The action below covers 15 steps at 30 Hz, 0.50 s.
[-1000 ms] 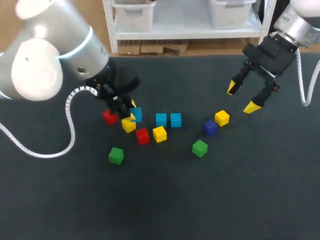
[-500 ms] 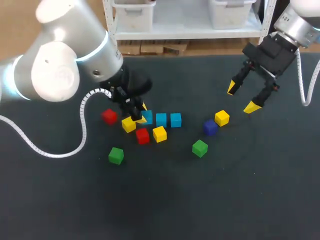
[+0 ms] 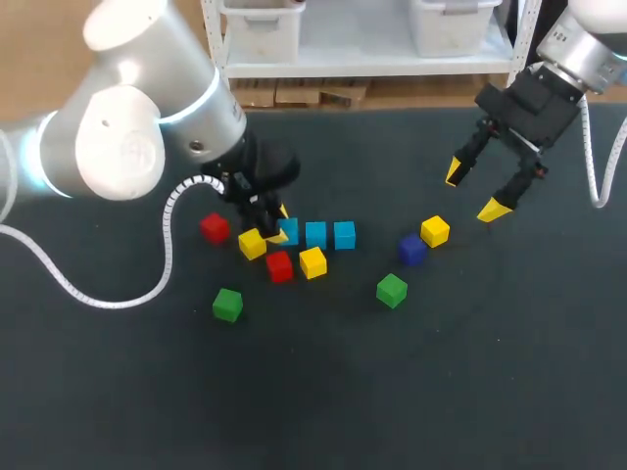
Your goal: Place the blue cubes, place green cubes on the blue cubes, place the yellow cubes on the green cubes, then place the red cubes on the yellow cubes, and place purple cube on the red cubes.
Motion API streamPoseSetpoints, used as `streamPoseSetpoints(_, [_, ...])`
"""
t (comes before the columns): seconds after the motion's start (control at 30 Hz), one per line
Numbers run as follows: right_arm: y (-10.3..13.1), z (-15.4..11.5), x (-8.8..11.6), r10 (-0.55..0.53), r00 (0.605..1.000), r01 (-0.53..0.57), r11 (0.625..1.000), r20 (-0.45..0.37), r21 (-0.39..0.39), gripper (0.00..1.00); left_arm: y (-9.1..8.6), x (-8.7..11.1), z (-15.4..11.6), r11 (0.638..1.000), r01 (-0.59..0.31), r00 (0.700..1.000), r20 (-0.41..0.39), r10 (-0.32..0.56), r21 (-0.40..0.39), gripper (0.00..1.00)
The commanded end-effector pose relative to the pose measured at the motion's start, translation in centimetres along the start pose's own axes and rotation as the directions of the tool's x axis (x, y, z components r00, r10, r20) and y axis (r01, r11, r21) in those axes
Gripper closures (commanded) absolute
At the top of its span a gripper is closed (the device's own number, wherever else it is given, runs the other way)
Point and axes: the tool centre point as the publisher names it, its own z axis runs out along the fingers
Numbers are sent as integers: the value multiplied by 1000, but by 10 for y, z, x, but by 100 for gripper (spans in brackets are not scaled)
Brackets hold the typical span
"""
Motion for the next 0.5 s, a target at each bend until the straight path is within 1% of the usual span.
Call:
streamPoseSetpoints(0.03, [-1, 0, 0, -1, 1000, 1, 1000, 2, -1, 0, 2, 2, 3, 1000, 3, 1000, -2, -3, 7, 100])
streamPoseSetpoints(0.5, [-1, 0, 0, -1, 1000, 1, 1000, 2, -1, 0, 4, 3, 4, 1000, 3, 1000, -4, -3, 13, 100])
